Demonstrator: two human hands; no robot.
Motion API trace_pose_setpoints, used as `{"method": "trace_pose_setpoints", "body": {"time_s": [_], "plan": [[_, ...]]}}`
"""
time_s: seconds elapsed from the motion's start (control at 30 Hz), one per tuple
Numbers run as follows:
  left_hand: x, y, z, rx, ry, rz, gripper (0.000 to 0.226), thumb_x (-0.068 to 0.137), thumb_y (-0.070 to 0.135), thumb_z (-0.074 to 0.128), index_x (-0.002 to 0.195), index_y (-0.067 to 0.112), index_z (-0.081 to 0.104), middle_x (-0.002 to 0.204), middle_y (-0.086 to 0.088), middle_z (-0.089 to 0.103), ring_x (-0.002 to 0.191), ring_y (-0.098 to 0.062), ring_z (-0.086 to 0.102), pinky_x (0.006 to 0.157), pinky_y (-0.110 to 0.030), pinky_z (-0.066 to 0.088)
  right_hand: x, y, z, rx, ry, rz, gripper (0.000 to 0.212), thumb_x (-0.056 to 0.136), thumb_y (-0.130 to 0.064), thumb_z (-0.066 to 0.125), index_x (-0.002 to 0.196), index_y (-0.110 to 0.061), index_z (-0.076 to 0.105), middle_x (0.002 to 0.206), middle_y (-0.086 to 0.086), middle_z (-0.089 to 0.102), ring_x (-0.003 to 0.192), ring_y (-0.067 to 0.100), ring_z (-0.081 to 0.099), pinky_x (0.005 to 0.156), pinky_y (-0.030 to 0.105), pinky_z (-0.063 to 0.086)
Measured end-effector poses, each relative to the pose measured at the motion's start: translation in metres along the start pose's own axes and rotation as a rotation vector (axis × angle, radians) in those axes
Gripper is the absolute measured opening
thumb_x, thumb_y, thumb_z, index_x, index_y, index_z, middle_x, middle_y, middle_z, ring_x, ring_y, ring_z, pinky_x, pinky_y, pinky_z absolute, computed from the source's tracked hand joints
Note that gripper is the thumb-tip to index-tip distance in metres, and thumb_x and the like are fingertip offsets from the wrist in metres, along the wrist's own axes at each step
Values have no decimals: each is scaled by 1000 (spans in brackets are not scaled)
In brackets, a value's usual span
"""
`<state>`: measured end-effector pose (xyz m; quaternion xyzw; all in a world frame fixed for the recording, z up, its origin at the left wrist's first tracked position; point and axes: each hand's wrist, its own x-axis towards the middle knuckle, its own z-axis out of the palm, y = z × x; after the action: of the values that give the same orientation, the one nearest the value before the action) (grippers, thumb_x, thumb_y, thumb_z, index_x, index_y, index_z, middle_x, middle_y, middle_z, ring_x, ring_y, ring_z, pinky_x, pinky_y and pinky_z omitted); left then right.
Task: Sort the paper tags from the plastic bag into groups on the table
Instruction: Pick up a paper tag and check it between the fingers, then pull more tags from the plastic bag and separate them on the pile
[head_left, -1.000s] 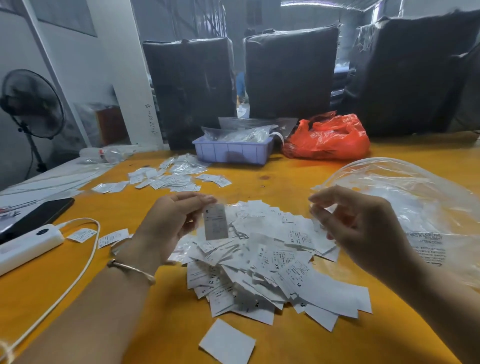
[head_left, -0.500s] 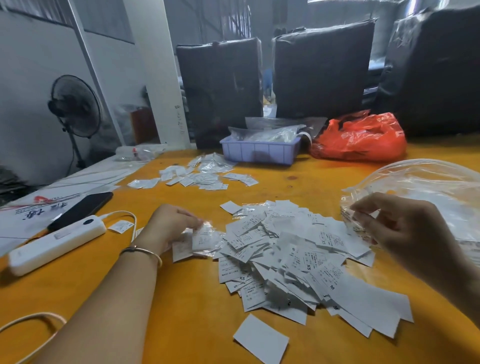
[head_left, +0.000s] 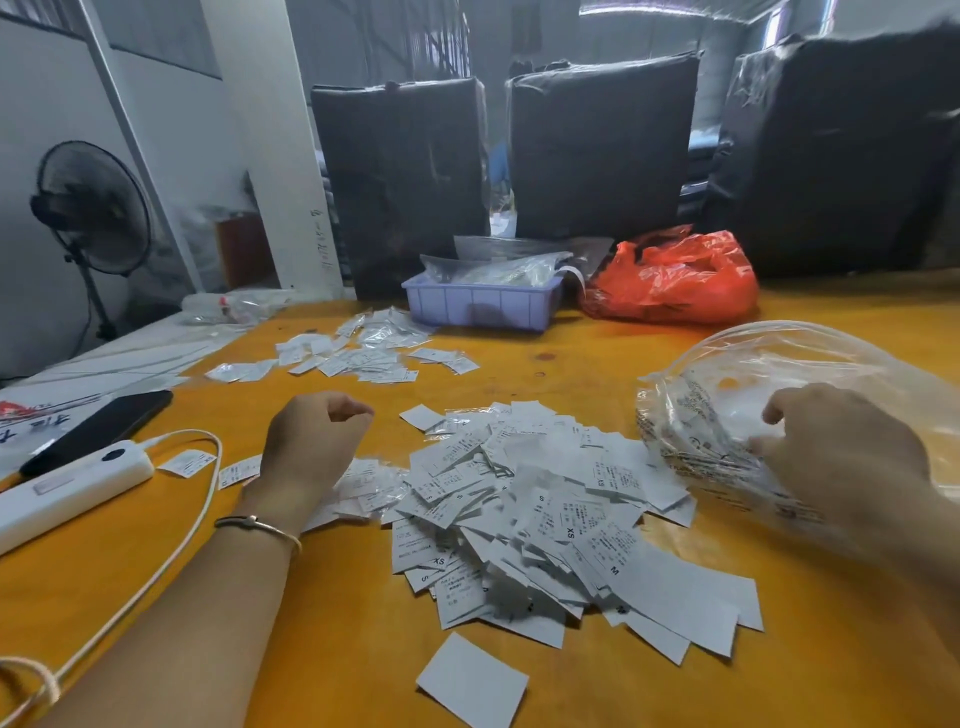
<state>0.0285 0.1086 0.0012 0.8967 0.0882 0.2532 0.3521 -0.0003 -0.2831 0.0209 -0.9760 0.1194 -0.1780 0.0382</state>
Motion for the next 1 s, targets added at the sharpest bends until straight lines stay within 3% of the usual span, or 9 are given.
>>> {"method": "trace_pose_setpoints", "body": {"time_s": [0.13, 0.3, 0.47, 0.57, 0.63, 0.7, 0.77, 0.87, 1.0], "plan": [[-16, 21, 11, -1, -113, 144, 12, 93, 18, 65, 91, 22, 75, 80, 10, 68, 74, -8, 59, 58, -22, 40, 4, 0, 5, -54, -84, 11, 42, 88, -52, 60, 111, -17, 64, 112, 5, 58, 106, 27, 53, 73, 33, 45], [-40, 51, 17, -25, -246, 411, 9, 89, 15, 71, 89, 23, 75, 79, 14, 67, 73, 0, 60, 58, -11, 42, 4, 4, 5, -1, 6, -10, 10, 92, -23, 62, 91, -15, 67, 98, 5, 65, 89, 27, 58, 71, 32, 48], [-51, 60, 21, -56, -267, 511, 10, 88, 11, 73, 92, 19, 76, 81, 17, 68, 78, 2, 60, 60, -7, 41, 2, 4, 2, 102, 114, -31, 14, 92, -16, 59, 86, -13, 71, 91, 7, 67, 84, 29, 57, 67, 32, 43], [-53, 63, 21, -59, -272, 531, 11, 88, 11, 73, 92, 20, 77, 82, 17, 69, 80, 1, 61, 60, -7, 42, 4, 3, 3, 65, 155, -43, 15, 94, -23, 58, 99, -11, 66, 101, 7, 64, 95, 30, 55, 71, 34, 43], [-54, 63, 22, -65, -275, 537, 11, 87, 10, 73, 92, 19, 77, 80, 18, 68, 77, 3, 61, 60, -7, 42, 4, 2, 5, -40, 50, -34, 29, 94, -35, 58, 111, -12, 54, 112, 6, 56, 108, 28, 49, 75, 35, 39], [-56, 62, 22, -74, -281, 531, 11, 87, 9, 73, 91, 19, 77, 78, 19, 67, 70, 6, 59, 60, -7, 42, 2, 1, 8, -146, -60, -54, 25, 95, -35, 55, 109, -15, 49, 113, 4, 53, 111, 26, 46, 74, 34, 34], [-56, 62, 23, -72, -293, 526, 13, 87, 10, 73, 90, 22, 76, 78, 18, 68, 70, 5, 60, 60, -8, 43, 2, 1, 9, -174, -46, -63, 4, 94, -20, 52, 94, -16, 54, 105, 2, 57, 103, 25, 50, 71, 31, 32], [-56, 61, 24, -73, -296, 526, 14, 87, 10, 74, 90, 24, 75, 79, 17, 69, 74, 0, 61, 60, -10, 44, 4, 4, 7, -107, 38, -37, 12, 87, -8, 57, 81, -15, 64, 89, 2, 66, 83, 26, 59, 66, 28, 34], [-56, 61, 24, -71, -293, 540, 14, 87, 10, 74, 90, 23, 76, 80, 18, 68, 77, 0, 62, 60, -9, 44, 2, 4, 5, 133, 162, -43, 17, 84, -16, 71, 69, -11, 64, 73, 5, 66, 68, 27, 53, 61, 30, 32]]}}
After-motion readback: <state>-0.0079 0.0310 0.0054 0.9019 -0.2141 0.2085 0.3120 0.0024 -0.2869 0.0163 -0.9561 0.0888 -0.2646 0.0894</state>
